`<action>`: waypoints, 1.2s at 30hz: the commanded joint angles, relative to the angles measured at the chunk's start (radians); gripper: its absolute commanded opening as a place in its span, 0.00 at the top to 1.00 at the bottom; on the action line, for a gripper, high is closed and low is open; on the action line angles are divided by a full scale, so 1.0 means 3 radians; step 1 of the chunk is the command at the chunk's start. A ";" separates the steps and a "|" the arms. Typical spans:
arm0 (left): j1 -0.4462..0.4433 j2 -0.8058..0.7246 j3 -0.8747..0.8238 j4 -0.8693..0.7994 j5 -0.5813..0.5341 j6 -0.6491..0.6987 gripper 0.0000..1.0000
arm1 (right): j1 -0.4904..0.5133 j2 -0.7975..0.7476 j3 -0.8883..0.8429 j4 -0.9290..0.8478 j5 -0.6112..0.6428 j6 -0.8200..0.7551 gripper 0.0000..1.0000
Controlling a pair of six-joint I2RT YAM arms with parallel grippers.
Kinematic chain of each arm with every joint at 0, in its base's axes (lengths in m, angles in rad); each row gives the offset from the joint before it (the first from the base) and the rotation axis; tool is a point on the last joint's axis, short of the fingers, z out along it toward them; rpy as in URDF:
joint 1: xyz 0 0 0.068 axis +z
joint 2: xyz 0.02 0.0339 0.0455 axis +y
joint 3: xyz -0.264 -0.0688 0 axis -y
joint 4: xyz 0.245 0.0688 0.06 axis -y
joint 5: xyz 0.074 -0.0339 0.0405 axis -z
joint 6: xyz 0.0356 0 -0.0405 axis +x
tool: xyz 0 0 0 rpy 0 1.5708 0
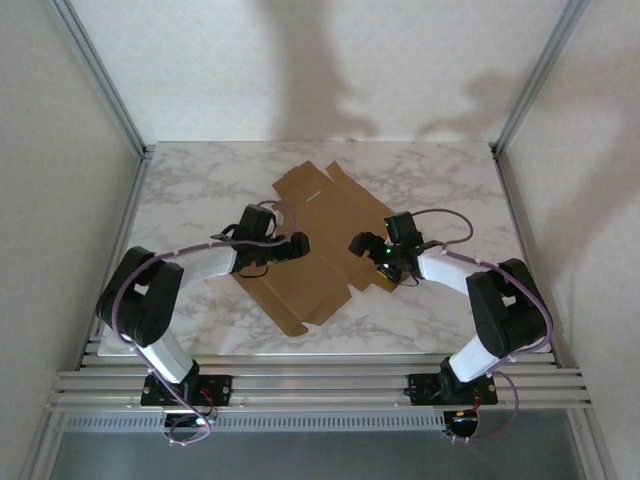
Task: Fold the paper box
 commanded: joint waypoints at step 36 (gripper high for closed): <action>0.0388 -0.0853 0.0368 -0.0409 -0.0102 0.0128 0.01 | -0.0362 0.0006 0.1170 -0.0790 -0.0508 -0.1513 0.05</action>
